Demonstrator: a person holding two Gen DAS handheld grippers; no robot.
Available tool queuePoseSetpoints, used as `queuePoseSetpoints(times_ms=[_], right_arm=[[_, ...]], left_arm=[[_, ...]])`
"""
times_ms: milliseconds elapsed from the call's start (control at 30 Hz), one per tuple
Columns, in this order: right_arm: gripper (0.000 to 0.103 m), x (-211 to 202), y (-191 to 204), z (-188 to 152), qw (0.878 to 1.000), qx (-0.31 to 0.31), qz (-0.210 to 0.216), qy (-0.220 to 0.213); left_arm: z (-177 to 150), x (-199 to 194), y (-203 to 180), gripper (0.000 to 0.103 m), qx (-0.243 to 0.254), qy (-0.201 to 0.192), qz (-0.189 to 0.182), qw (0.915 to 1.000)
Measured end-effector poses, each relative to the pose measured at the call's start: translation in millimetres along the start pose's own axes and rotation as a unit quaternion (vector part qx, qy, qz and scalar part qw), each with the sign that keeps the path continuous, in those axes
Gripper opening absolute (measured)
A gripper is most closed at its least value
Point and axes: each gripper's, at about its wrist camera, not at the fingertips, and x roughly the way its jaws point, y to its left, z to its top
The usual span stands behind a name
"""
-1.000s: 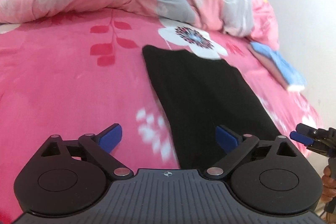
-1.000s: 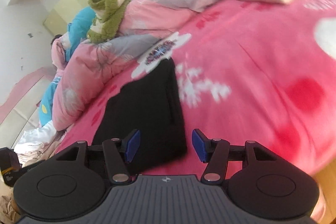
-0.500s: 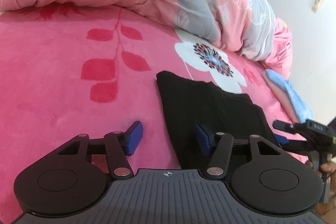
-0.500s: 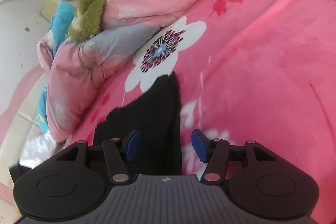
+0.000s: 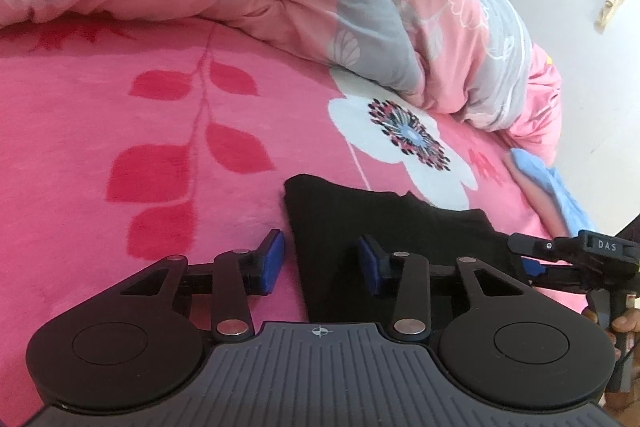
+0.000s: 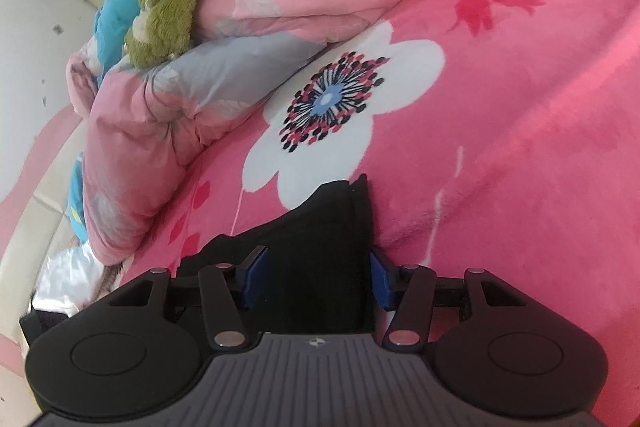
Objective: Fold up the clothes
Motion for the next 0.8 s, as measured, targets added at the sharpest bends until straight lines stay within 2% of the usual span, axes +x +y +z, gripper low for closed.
queuePoseSetpoints(times_ms=[100,267,500,633,667,700,733,800], right_arm=[[0.053,1,-2,1,1.0,0.0,0.008,0.005],[0.046,10,-8,7,1.0,0.015,0.027,0.001],[0.045,27,6,13,1.0,-0.015,0.023,0.015],[0.043,30,2,14,1.0,-0.004,0.029,0.012],[0.035,31,4,14,1.0,-0.006,0.023,0.009],[0.027,31,8,13,1.0,-0.016,0.016,0.007],[0.023,31,12,12,1.0,-0.028,0.007,0.005],[0.013,28,22,9,0.998,-0.055,-0.001,-0.002]], left_arm=[[4,7,0,0.042,0.004,0.005,-0.01,0.9999],[9,19,-5,0.042,0.016,0.0,-0.006,0.9999],[9,8,7,0.043,-0.005,0.015,-0.026,0.9995],[8,18,-7,0.042,0.025,0.004,-0.005,0.9997],[7,20,-12,0.037,0.039,0.0,0.004,0.9992],[7,16,-13,0.021,0.039,-0.006,0.003,0.9992],[7,11,-13,0.014,0.039,-0.012,0.002,0.9992],[7,3,-14,0.008,0.038,-0.025,0.001,0.999]])
